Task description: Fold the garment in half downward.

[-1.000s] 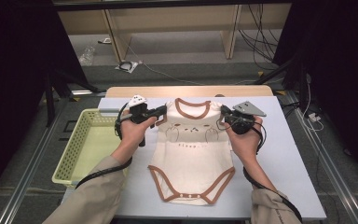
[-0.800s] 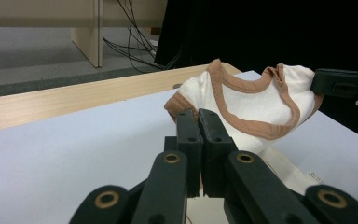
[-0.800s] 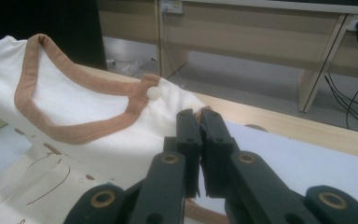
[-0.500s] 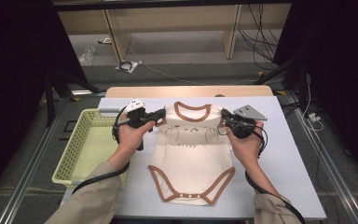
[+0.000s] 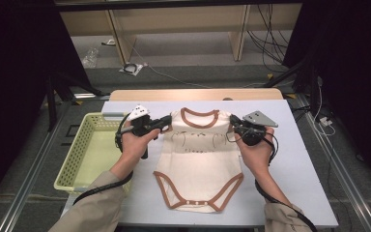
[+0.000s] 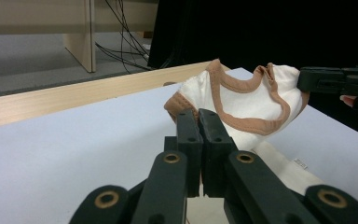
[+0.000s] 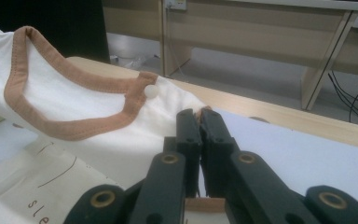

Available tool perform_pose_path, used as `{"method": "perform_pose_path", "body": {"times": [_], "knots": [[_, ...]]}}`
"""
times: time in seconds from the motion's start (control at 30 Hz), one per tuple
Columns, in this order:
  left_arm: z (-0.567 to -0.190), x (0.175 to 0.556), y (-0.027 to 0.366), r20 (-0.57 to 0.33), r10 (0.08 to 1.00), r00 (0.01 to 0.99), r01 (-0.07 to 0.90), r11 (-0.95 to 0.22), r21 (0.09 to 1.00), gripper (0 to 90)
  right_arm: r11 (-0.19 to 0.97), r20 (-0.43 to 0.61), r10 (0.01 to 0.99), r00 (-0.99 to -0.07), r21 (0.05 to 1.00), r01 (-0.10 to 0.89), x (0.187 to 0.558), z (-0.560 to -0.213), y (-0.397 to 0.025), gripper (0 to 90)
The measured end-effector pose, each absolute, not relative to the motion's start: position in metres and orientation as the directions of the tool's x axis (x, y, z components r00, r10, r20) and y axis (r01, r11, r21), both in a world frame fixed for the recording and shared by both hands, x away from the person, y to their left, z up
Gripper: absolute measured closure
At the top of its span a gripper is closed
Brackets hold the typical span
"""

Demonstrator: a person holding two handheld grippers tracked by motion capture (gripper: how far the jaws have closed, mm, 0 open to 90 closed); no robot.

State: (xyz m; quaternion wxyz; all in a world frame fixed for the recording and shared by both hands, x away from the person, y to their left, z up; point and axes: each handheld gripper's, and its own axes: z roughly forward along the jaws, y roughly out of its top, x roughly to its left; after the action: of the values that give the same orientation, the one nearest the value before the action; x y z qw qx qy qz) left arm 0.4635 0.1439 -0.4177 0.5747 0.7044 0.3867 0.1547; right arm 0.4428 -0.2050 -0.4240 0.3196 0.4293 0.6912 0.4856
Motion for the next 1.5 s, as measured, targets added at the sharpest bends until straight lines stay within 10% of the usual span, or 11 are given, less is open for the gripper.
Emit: {"method": "perform_pose_path", "body": {"times": [1.5], "knots": [[-0.42, 0.445, 0.147, -0.196, 0.701, 0.686, 0.35, -0.083, 0.933, 87.6, 0.192, -0.046, 0.892, -0.45, 0.939, 0.285, 0.426, -0.426, -0.208, 87.5]]}}
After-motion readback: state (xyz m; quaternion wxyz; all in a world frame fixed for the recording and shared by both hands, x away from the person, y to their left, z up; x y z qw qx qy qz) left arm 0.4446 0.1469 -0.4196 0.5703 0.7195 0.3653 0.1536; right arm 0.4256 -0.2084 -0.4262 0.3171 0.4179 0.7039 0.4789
